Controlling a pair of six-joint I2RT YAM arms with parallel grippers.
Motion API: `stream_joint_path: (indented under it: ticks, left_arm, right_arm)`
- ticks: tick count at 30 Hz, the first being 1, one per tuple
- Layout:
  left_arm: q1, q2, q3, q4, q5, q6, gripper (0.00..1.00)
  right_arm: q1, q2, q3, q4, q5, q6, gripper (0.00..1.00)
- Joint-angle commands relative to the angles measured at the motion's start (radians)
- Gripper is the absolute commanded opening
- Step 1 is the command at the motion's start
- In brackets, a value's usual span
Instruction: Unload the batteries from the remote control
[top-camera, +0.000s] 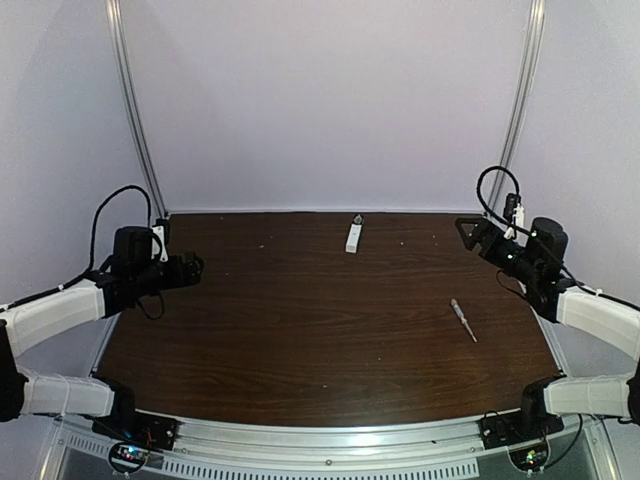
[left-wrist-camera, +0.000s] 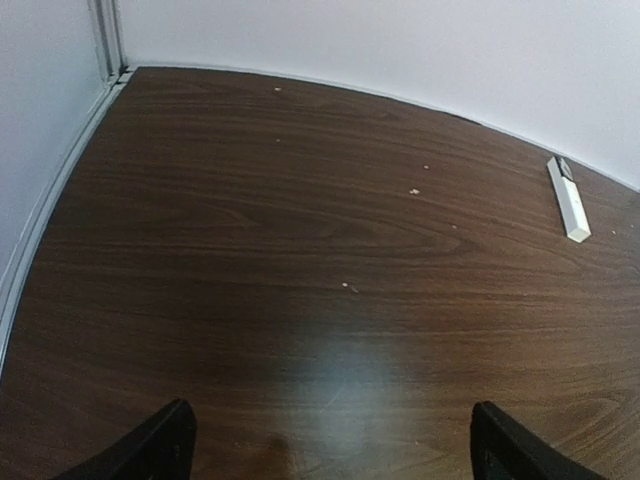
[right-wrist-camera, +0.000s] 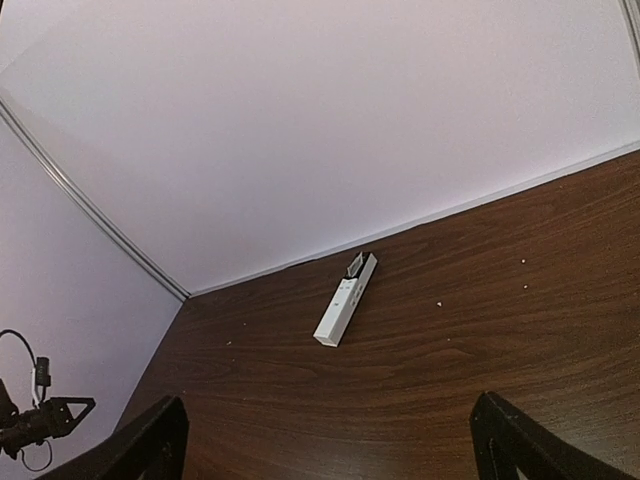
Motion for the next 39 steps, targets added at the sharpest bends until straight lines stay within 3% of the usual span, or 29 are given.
stream_joint_path:
  ticks: [1,6,15,22,29,39]
  left_arm:
    - [-0.089,-0.012,0.013,0.050,-0.029,0.038,0.97]
    - [-0.194,0.037,0.073,0.051,-0.065,0.052,0.97]
    - [-0.246,0.111,0.076,0.183,-0.025,0.066,0.97]
    - [-0.297,0.167,0.115,0.190,-0.034,0.089,0.96]
    - [-0.304,0.118,0.031,0.281,-0.067,0.016,0.95]
    - [-0.376,0.101,-0.085,0.301,-0.160,-0.074,0.94]
  right_arm:
    - [0.041,0.034,0.066,-0.102,0.077,-0.016,1.00]
    - [0.076,0.052,0.087,-0.153,0.142,-0.044,1.00]
    - [0.212,0.121,0.215,-0.360,0.366,-0.105,1.00]
    - [0.311,0.256,0.328,-0.455,0.472,-0.078,1.00]
    - [0.426,0.478,0.516,-0.517,0.593,-0.036,1.00]
    - [0.519,0.967,1.015,-0.728,0.593,-0.008,1.00]
